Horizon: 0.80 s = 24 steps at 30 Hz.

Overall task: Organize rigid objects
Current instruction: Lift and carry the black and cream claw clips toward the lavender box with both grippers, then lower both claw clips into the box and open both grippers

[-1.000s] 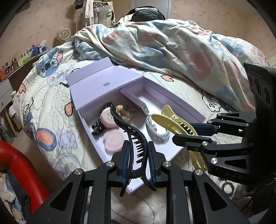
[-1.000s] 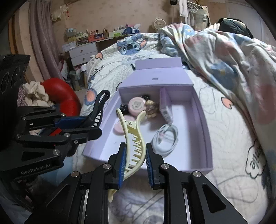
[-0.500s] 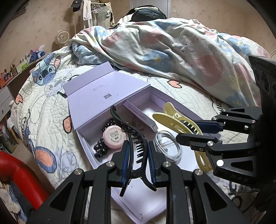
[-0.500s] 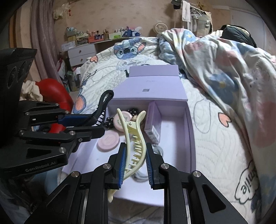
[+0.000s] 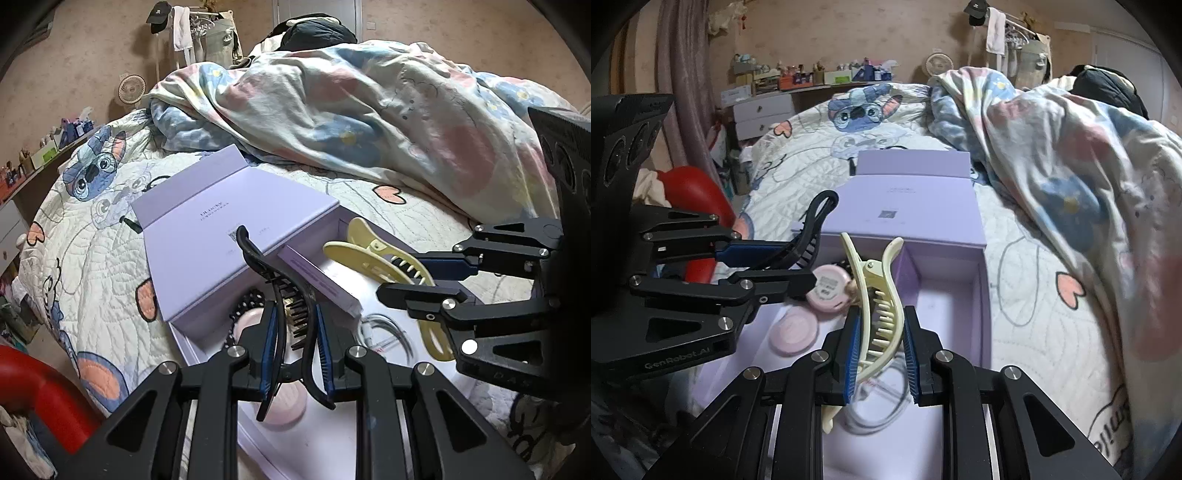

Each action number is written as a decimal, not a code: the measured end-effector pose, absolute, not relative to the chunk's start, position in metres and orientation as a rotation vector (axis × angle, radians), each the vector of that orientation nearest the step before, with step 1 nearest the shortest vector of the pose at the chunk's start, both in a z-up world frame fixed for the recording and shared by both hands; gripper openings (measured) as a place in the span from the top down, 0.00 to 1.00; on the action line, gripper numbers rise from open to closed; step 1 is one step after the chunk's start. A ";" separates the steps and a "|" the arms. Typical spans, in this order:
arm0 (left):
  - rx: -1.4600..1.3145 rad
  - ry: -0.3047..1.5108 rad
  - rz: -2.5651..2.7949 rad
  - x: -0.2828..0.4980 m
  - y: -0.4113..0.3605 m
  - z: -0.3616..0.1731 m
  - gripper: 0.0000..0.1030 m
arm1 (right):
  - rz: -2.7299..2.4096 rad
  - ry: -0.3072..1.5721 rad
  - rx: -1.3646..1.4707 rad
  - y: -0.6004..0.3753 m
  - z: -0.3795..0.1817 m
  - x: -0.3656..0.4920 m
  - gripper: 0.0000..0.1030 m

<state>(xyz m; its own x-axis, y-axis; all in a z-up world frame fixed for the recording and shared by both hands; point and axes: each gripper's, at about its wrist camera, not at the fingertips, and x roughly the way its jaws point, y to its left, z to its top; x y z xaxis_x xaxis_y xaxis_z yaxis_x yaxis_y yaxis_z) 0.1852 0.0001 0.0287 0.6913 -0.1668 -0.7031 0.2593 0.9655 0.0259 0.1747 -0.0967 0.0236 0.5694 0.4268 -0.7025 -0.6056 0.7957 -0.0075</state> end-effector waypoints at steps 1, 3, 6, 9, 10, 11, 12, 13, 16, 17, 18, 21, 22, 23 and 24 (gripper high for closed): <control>0.129 0.770 -0.235 0.188 0.001 0.029 0.80 | 0.606 0.752 -0.265 -0.096 0.023 0.177 0.79; 0.125 0.770 -0.229 0.192 0.003 0.028 0.80 | 0.596 0.761 -0.270 -0.095 0.023 0.182 0.79; 0.115 0.777 -0.225 0.196 0.007 0.026 0.80 | 0.586 0.766 -0.280 -0.092 0.022 0.188 0.79; 0.086 0.796 -0.234 0.201 0.012 0.022 0.80 | 0.582 0.768 -0.290 -0.089 0.022 0.191 0.79; 0.082 0.800 -0.233 0.202 0.014 0.021 0.80 | 0.581 0.768 -0.295 -0.087 0.021 0.193 0.79; 0.078 0.802 -0.227 0.203 0.015 0.020 0.80 | 0.578 0.769 -0.301 -0.086 0.021 0.194 0.79; 0.077 0.803 -0.222 0.205 0.017 0.019 0.80 | 0.578 0.769 -0.304 -0.084 0.021 0.195 0.79; 0.075 0.804 -0.218 0.206 0.018 0.019 0.80 | 0.579 0.771 -0.306 -0.083 0.021 0.197 0.79; 0.065 0.804 -0.208 0.209 0.023 0.017 0.80 | 0.581 0.774 -0.308 -0.079 0.019 0.200 0.79; 0.062 0.808 -0.203 0.211 0.024 0.016 0.80 | 0.582 0.777 -0.308 -0.078 0.019 0.201 0.79; 0.061 0.812 -0.198 0.212 0.026 0.014 0.80 | 0.583 0.782 -0.306 -0.076 0.018 0.203 0.79; 0.051 0.828 -0.193 0.217 0.029 0.008 0.80 | 0.577 0.790 -0.310 -0.072 0.014 0.208 0.79; 0.049 0.832 -0.192 0.218 0.030 0.006 0.80 | 0.573 0.792 -0.313 -0.071 0.013 0.209 0.79; 0.049 0.835 -0.191 0.219 0.030 0.005 0.80 | 0.572 0.795 -0.317 -0.069 0.011 0.211 0.79; 0.050 0.839 -0.189 0.219 0.031 0.004 0.80 | 0.572 0.798 -0.318 -0.068 0.010 0.212 0.79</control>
<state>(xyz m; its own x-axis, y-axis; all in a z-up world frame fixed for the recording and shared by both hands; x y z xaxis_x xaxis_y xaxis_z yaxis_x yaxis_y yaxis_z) 0.2193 0.0307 0.0035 0.6523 -0.1466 -0.7436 0.1860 0.9821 -0.0304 0.2117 -0.0683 0.0103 0.5596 0.3593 -0.7468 -0.5916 0.8042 -0.0564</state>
